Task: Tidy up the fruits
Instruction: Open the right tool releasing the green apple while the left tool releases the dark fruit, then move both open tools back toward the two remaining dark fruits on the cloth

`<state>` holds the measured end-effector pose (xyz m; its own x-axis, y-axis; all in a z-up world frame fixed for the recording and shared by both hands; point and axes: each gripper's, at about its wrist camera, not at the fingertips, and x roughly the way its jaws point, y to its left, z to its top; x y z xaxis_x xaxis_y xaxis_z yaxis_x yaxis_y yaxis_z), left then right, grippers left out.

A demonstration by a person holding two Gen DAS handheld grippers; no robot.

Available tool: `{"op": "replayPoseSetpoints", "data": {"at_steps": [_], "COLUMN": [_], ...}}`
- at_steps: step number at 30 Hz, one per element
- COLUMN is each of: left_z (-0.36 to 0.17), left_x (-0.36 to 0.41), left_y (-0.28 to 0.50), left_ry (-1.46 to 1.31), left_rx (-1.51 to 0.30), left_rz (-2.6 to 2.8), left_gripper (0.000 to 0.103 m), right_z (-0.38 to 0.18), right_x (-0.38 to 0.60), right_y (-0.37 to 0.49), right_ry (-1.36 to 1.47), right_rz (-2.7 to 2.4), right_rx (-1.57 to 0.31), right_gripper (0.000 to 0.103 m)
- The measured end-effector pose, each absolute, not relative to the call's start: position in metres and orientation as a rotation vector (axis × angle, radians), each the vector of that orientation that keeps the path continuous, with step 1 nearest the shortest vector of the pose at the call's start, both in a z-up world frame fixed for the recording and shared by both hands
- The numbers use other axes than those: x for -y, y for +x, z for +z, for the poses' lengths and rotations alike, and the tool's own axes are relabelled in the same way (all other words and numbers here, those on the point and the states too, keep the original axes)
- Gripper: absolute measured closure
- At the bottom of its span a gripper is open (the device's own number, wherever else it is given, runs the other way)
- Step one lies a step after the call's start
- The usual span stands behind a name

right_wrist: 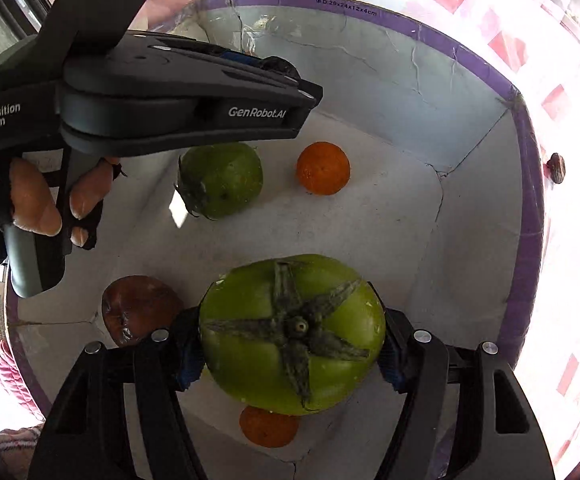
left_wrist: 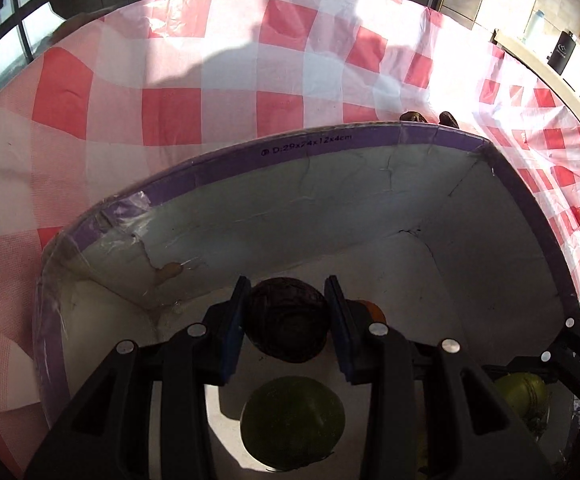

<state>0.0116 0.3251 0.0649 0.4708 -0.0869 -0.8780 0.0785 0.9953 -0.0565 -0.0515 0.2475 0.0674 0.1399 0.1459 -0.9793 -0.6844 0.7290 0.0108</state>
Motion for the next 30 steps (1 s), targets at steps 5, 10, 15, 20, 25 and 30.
{"op": "replayPoseSetpoints", "data": {"at_steps": [5,10,15,20,25,30], "left_z": [0.048,0.037,0.035,0.038,0.053,0.074], "left_x": [-0.324,-0.325,-0.328,-0.329,-0.328,-0.326], "left_y": [0.018,0.022,0.027,0.028,0.025,0.011], "left_ry": [-0.01,-0.015,-0.037,-0.058,-0.132,-0.169], "left_rx": [-1.121,-1.154,-1.155,-1.144,-1.124,-1.045], "left_rz": [-0.09,-0.09,-0.071,-0.069,-0.099,-0.111], "left_gripper": [0.065,0.064,0.046,0.028,0.02,0.01], "right_z": [0.061,0.057,0.058,0.074,0.109,0.151], "right_x": [-0.274,-0.281,-0.268,-0.239,-0.22,-0.153], "right_y": [-0.057,-0.055,-0.041,-0.024,-0.028,-0.025], "right_ry": [-0.64,-0.614,-0.501,-0.275,-0.125,-0.022], "right_rz": [0.658,0.658,0.638,0.646,0.726,0.772], "right_rx": [-1.31,-1.334,-1.378,-1.362,-1.255,-1.087], "right_gripper": [0.036,0.036,0.035,0.034,0.033,0.024]}}
